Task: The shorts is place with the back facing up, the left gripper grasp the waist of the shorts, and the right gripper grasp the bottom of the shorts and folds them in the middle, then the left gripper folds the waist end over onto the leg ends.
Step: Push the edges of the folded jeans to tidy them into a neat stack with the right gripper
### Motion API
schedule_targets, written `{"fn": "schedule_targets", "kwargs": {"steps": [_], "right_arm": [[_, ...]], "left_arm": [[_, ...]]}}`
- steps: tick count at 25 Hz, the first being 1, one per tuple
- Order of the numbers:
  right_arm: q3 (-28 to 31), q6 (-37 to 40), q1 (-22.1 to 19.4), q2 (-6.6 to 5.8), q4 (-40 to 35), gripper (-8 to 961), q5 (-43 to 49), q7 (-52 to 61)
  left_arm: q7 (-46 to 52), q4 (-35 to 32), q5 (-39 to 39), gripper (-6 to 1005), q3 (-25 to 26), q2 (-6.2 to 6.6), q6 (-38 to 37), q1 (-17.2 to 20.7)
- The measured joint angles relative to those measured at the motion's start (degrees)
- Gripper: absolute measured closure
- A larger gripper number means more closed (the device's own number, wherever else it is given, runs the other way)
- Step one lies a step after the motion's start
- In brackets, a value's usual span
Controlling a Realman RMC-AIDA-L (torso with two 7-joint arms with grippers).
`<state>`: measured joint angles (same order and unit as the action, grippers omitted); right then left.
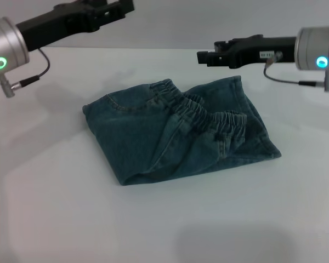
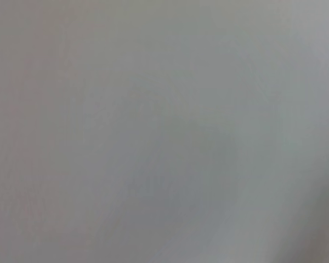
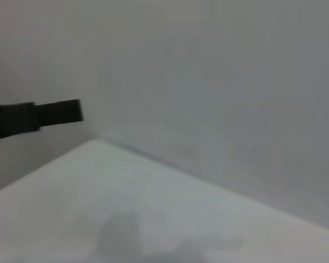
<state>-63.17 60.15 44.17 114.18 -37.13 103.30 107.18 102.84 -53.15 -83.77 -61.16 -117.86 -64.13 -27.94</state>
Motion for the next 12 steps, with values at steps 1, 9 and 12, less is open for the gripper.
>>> {"fn": "schedule_targets", "kwargs": {"steps": [1,9,12], "right_arm": [[0.0,1.22,0.94,-0.55,-0.69,314,1.98,2.49],[0.28,7.76,8.89,-2.92,-1.87,314,21.99,15.84],[0.05,7.42,10.28,-1.72,-1.57,315,26.51,17.05]], "left_arm": [[-0.11,0.07,0.12,165,0.01,0.0,0.01,0.2],[-1.33,0.09,0.65,165,4.09,0.03,-0.46,2.55],[-1.33,0.09,0.65,166,4.09,0.03,-0.46,2.55]]}}
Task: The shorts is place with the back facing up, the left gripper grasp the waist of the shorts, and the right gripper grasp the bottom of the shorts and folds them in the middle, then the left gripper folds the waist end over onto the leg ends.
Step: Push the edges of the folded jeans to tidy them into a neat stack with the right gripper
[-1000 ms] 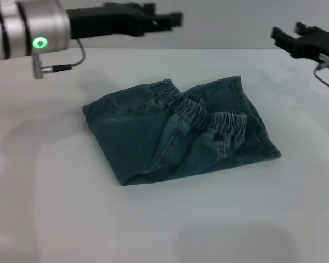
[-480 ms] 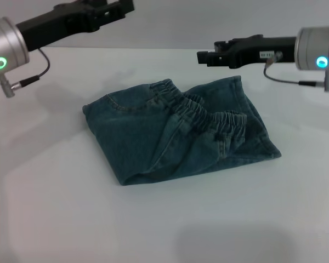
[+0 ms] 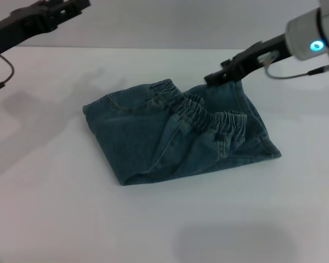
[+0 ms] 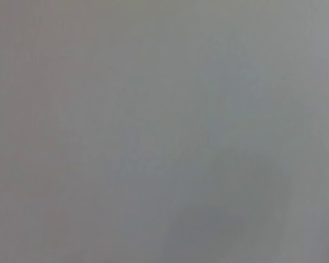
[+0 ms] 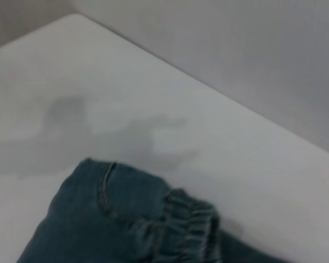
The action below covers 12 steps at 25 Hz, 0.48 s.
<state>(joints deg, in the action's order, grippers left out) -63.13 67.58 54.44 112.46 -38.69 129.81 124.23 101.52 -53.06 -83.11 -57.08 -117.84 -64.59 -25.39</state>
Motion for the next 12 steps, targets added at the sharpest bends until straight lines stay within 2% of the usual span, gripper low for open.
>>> {"fn": "schedule_targets", "kwargs": {"steps": [1,5,6,9,12], "right_arm": [[-0.03,-0.37,0.15,0.76,0.05,315,0.81,0.05],[-0.13,-3.46,-0.52,4.26,-0.36,315,2.78,-0.74],[-0.16,-4.07,-0.74,4.82,-0.4,315,2.97,-1.12],[-0.21,-5.87,-1.52,5.98,-0.4,315,3.07,-2.6],[-0.29,-6.52,-1.82,6.27,0.05,315,2.79,-3.11]], "left_arm": [[-0.97,0.08,2.31,166,1.86,-0.01,-0.46,2.27],[-1.22,0.16,2.82,165,1.89,-0.01,-0.47,2.76],[-1.26,0.16,2.89,165,1.9,-0.01,-0.53,3.02],[-1.22,0.16,2.91,165,1.92,-0.01,-0.86,3.37],[-0.88,0.16,2.91,166,1.94,-0.01,-1.17,3.44]]}}
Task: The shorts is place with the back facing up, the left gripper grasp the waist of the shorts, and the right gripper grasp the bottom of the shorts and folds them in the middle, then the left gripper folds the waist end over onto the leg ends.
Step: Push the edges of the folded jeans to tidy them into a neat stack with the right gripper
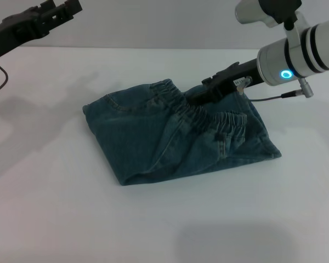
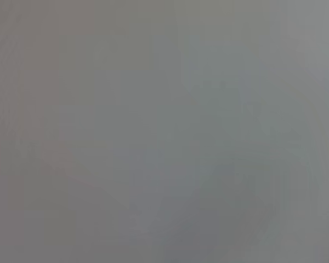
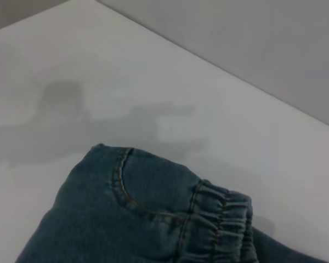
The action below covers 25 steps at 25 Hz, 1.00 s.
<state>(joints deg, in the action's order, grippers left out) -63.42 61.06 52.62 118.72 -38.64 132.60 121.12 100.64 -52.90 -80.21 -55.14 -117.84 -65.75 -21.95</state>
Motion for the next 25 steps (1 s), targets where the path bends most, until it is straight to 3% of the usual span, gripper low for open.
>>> {"fn": "schedule_targets", "kwargs": {"steps": [9,13,25], "right_arm": [[-0.38,-1.33,-1.6,0.19,0.2,314,-1.49,-0.68],[-0.79,-1.56,-1.87,0.21,1.5,314,-6.51,-3.8],[-2.7,-4.0,-2.12,0.15,1.99,315,-6.93,-3.93]], "left_arm": [[0.47,-0.09,0.0,166,0.04,0.08,-0.59,-0.11],[0.49,-0.03,-0.01,166,0.04,0.09,-0.61,-0.23],[0.52,0.26,-0.04,165,0.48,0.09,-0.61,-0.01]]}}
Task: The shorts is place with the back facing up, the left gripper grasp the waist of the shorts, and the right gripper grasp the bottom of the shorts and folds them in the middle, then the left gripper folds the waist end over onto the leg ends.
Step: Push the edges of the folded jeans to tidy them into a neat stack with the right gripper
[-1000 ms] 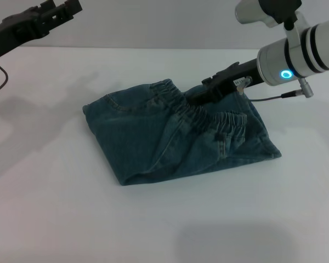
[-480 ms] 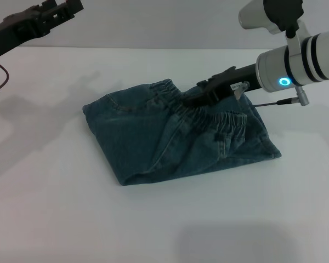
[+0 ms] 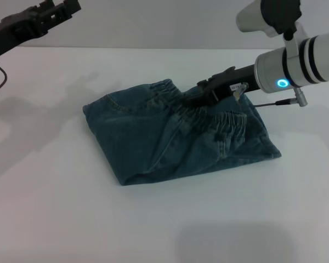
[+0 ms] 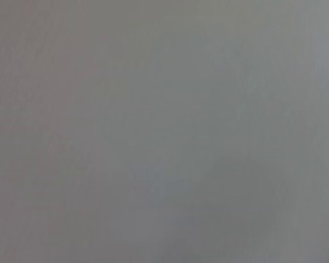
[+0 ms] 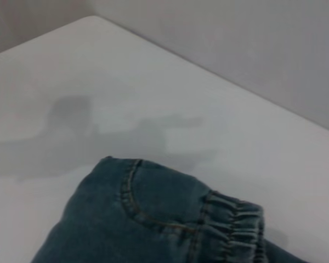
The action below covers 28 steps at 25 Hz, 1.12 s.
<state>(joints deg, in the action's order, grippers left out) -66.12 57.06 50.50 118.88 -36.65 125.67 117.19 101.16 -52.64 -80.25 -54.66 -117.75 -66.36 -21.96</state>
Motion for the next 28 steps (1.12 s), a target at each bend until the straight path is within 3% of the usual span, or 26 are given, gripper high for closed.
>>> {"fn": "schedule_targets", "kwargs": {"steps": [9,28], "right_arm": [[-4.62,-1.11,-0.08,0.09,1.1,315,-3.42,-0.55],[-8.23,-0.23,-0.07,0.2,2.37,316,-6.16,-0.22]], "left_arm": [[0.0,0.58,0.0,165,0.07,0.0,-0.54,0.08],[-0.03,1.15,0.0,166,0.83,0.09,-0.52,0.74]]}}
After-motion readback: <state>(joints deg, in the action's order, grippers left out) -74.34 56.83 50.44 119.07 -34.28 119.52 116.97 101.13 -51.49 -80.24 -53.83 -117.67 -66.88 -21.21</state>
